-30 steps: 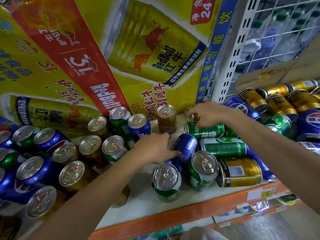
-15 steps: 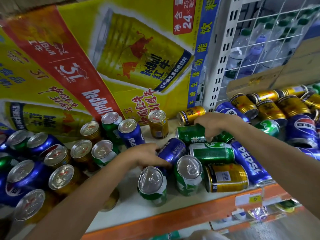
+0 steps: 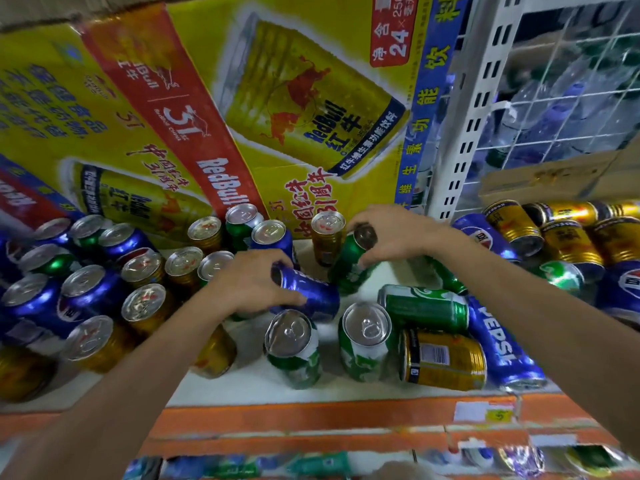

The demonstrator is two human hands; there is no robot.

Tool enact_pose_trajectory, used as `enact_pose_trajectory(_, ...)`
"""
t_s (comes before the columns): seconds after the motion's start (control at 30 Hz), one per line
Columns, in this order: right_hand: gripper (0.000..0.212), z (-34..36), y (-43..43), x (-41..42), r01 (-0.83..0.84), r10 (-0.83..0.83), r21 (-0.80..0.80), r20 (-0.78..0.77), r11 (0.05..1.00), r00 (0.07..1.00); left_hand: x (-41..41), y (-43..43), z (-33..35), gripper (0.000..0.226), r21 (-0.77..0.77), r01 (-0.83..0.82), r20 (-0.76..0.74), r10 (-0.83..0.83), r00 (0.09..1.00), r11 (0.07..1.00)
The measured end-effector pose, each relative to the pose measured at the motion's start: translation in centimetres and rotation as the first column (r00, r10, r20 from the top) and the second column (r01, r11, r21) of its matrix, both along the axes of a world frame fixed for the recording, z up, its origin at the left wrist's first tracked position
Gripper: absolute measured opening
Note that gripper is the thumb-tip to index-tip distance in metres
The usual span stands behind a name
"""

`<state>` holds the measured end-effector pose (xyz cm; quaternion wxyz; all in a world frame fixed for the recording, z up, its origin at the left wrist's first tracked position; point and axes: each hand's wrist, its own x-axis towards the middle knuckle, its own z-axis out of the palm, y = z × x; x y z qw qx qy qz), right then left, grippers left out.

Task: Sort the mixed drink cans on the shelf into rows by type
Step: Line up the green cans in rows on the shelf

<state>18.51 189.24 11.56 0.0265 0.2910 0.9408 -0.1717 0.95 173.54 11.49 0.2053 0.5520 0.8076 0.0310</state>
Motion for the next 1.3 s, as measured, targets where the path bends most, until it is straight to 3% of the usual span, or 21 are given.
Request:
enact_pose_trajectory(0.13, 0.065, -0.8, -1.4, -2.0, -0.039, 0.043, 0.050, -0.086, 0.998, 0.995, 0.9, -0.6, 1.2, 0.063, 0.078, 0.074, -0.169, -0.060, 0.984, 0.994)
enact_pose_trajectory(0.23, 0.068, -1.4, -1.6, -2.9, -0.017, 0.023, 0.083, -0.076, 0.996, 0.997, 0.7, -0.9, 1.2, 0.068, 0.030, 0.113, -0.262, -0.101, 0.960, 0.993)
enact_pose_trajectory(0.43, 0.079, -1.4, -2.2, -2.3, 0.055, -0.056, -0.012, -0.117, 0.998, 0.992, -0.5, -0.8, 1.6, 0.060, -0.013, 0.195, -0.203, -0.194, 0.960, 0.981)
enact_pose_trajectory(0.57, 0.079, -0.2, -2.5, -0.3, 0.153, -0.164, -0.084, -0.146, 0.985, 0.976, 0.9, 0.2, 2.3, 0.048, 0.123, 0.256, -0.220, -0.225, 0.949, 0.959)
enact_pose_trajectory(0.73, 0.041, -1.0, -1.3, 2.8, 0.307, -0.308, -0.031, -0.092, 0.951, 0.947, 3.8, 1.6, 2.2, 0.056, 0.241, 0.453, -0.232, -0.402, 0.886, 0.858)
enact_pose_trajectory(0.83, 0.028, -1.8, -0.6, 4.8, 0.349, -0.347, 0.029, -0.066, 0.937, 0.936, 5.5, 2.8, 2.3, 0.062, 0.208, 0.556, -0.259, -0.503, 0.824, 0.804)
enact_pose_trajectory(1.1, 0.053, -2.6, 1.7, 6.2, 0.392, -0.397, 0.105, 0.031, 0.914, 0.917, 9.5, 7.1, 1.5, 0.063, -0.032, 0.737, -0.195, -0.728, 0.658, 0.675)
enact_pose_trajectory(1.3, 0.053, -2.9, 4.9, 4.9, 0.312, -0.313, 0.032, 0.075, 0.950, 0.947, 13.0, 10.3, 0.1, 0.071, -0.194, 0.739, -0.175, -0.763, 0.622, 0.646)
